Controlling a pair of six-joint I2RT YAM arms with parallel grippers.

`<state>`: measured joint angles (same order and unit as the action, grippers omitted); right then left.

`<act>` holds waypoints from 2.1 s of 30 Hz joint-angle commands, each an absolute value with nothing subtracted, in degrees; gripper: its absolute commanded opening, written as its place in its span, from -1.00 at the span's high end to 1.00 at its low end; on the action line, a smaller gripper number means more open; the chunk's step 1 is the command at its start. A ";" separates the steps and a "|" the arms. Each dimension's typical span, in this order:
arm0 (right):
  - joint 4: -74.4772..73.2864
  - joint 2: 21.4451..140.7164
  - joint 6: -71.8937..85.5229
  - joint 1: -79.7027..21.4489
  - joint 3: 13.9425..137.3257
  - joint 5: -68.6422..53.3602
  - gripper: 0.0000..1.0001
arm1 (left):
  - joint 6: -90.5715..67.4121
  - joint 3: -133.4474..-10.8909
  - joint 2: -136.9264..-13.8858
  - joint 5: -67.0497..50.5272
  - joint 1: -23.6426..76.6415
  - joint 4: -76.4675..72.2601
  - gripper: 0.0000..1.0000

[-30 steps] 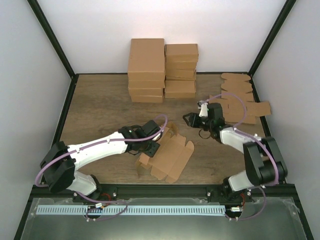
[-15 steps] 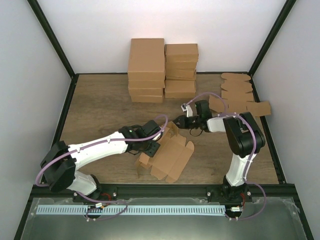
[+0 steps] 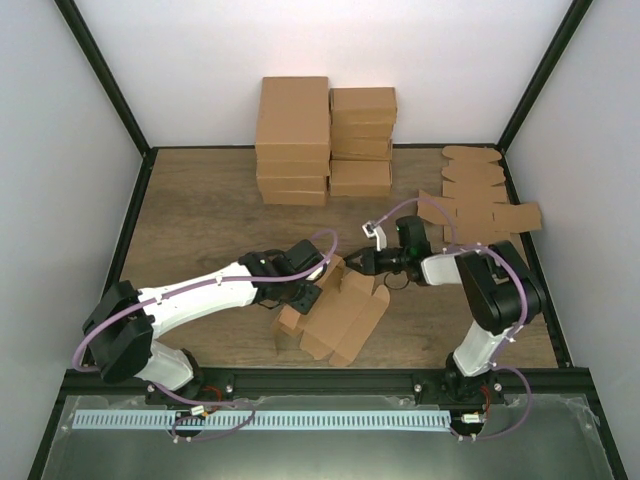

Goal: Fold the paper box

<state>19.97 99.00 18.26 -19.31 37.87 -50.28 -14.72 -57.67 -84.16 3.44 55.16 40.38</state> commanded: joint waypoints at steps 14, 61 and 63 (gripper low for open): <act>32.65 92.92 17.47 -20.06 28.04 -51.51 0.53 | -11.86 -57.71 -83.32 -0.89 55.45 40.60 -0.02; 49.85 90.26 16.78 -23.66 18.47 -46.57 0.35 | -5.01 -60.02 -83.77 -0.26 55.39 44.16 -0.03; 48.51 90.73 15.69 -24.58 19.42 -45.57 0.34 | -5.33 -59.79 -83.34 -1.27 55.44 43.57 -0.03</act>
